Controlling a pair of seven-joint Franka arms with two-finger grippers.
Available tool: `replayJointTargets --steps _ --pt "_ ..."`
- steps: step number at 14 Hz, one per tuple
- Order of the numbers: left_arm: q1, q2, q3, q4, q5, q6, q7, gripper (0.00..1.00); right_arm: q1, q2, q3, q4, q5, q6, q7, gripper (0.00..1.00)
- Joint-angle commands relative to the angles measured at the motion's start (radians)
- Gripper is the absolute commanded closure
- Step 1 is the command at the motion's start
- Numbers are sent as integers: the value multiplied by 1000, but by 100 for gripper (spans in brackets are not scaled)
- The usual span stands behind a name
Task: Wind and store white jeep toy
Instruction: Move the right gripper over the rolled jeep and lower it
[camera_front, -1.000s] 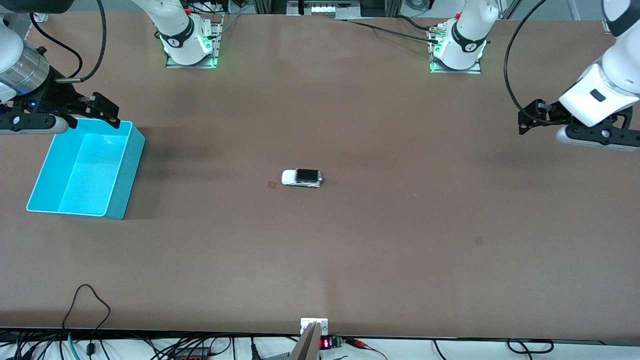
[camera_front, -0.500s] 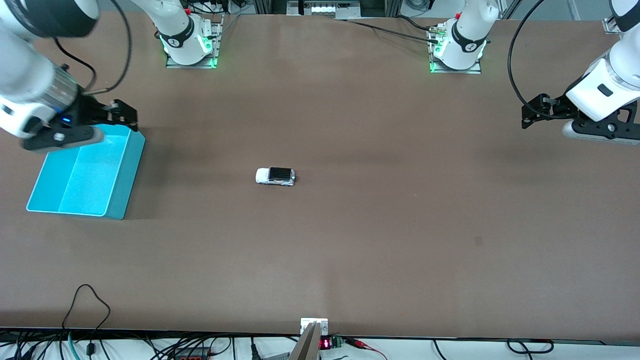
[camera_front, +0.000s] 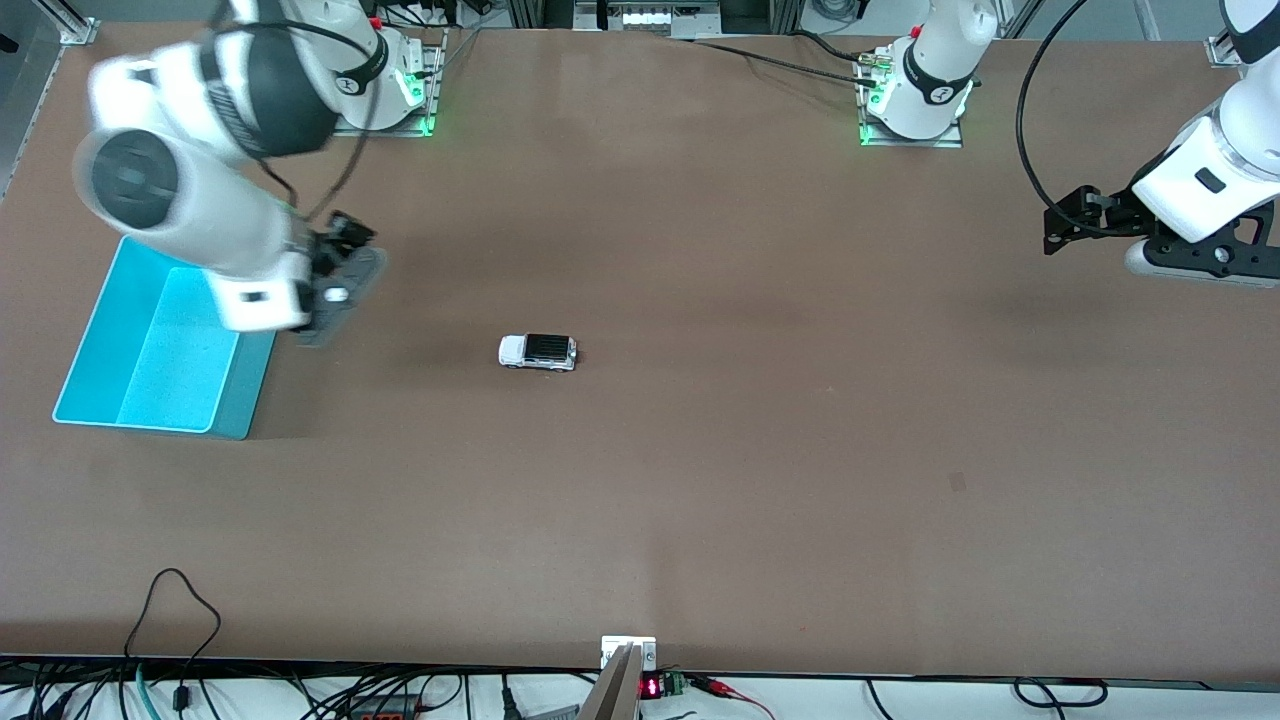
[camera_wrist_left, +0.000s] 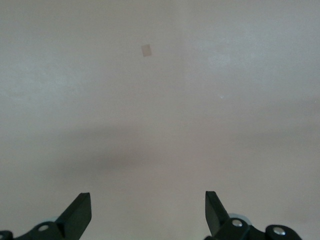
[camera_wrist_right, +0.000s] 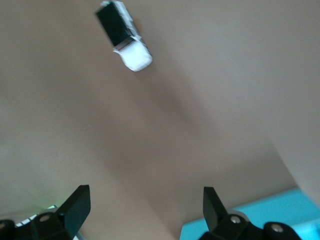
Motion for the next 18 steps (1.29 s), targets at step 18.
replayJointTargets --steps 18 --pt "-3 -14 11 -12 -16 -18 8 0 217 325 -6 -172 7 766 -46 0"
